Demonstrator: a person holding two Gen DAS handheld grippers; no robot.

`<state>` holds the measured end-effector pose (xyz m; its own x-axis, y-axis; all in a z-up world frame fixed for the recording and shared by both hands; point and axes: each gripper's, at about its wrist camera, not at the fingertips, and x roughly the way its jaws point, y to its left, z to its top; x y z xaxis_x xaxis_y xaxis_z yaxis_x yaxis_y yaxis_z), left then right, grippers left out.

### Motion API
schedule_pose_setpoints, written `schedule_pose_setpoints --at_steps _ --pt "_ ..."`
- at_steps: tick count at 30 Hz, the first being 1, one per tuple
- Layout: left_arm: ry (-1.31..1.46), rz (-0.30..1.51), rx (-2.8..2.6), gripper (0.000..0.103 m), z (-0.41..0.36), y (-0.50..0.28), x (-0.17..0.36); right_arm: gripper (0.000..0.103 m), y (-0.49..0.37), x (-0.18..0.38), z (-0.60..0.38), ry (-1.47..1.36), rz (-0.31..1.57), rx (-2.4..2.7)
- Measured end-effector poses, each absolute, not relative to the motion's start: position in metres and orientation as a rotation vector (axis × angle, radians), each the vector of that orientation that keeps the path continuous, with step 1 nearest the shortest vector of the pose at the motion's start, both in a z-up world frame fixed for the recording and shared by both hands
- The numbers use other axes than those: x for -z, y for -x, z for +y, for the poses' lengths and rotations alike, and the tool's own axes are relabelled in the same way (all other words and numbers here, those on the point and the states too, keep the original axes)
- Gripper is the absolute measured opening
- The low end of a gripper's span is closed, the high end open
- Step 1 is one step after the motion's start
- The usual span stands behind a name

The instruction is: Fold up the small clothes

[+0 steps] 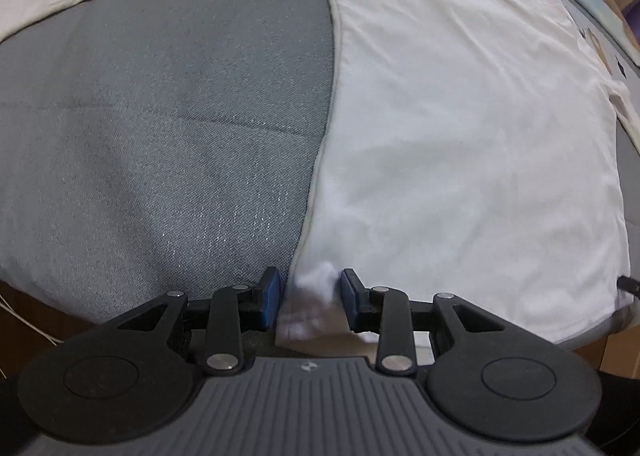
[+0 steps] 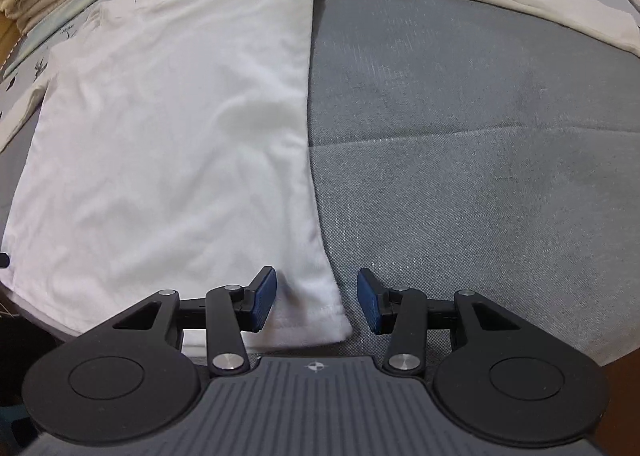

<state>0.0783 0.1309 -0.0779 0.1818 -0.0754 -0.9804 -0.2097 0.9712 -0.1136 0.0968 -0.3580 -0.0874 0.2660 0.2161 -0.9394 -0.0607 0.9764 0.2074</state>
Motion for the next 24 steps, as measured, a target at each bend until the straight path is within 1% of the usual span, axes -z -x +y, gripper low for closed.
schedule_pose_setpoints --at_steps 1,2,3,4,6,7,9,12,16,17,19,21,22,23,24 --pt "0.233 1.388 -0.091 0.037 0.133 -0.079 0.079 0.048 -0.096 0.087 -0.356 -0.126 1.287 -0.195" --pt "0.217 1.386 -0.087 0.037 0.13 -0.078 0.079 0.045 -0.096 0.087 -0.356 -0.114 1.284 -0.198" --pt "0.198 1.386 -0.083 0.036 0.129 -0.081 0.079 0.038 -0.095 0.086 -0.355 -0.105 1.283 -0.201" --pt "0.169 1.385 -0.074 0.033 0.127 -0.083 0.079 0.033 -0.094 0.085 -0.354 -0.097 1.285 -0.203" --pt "0.125 1.383 -0.032 0.006 0.121 -0.081 0.077 0.011 -0.092 0.084 -0.357 -0.1 1.292 -0.202" --pt "0.119 1.378 -0.02 0.006 0.12 -0.081 0.075 0.007 -0.092 0.083 -0.359 -0.11 1.296 -0.202" --pt "0.099 1.353 -0.007 0.006 0.119 -0.079 0.066 0.006 -0.091 0.076 -0.362 -0.125 1.288 -0.209" --pt "0.096 1.339 0.029 0.006 0.121 -0.075 0.057 0.005 -0.088 0.056 -0.374 -0.22 1.236 -0.22" --pt "0.002 1.449 0.075 0.007 0.112 -0.074 0.071 0.006 -0.086 0.076 -0.377 -0.169 1.34 -0.149" --pt "-0.04 1.446 0.077 0.012 0.108 -0.074 0.07 0.006 -0.085 0.079 -0.376 -0.154 1.358 -0.148" --pt "-0.098 1.425 0.068 0.016 0.101 -0.075 0.064 0.007 -0.084 0.076 -0.372 -0.116 1.346 -0.143" --pt "-0.11 1.37 0.06 0.025 0.098 -0.075 0.053 0.007 -0.082 0.069 -0.372 -0.087 1.312 -0.122" --pt "-0.111 1.33 0.062 0.027 0.096 -0.077 0.047 0.01 -0.082 0.064 -0.373 -0.075 1.289 -0.106" --pt "-0.104 1.295 0.069 0.027 0.094 -0.079 0.04 0.016 -0.081 0.059 -0.374 -0.063 1.261 -0.095" --pt "-0.087 1.271 0.082 0.027 0.094 -0.08 0.036 0.025 -0.081 0.054 -0.375 -0.056 1.234 -0.095"
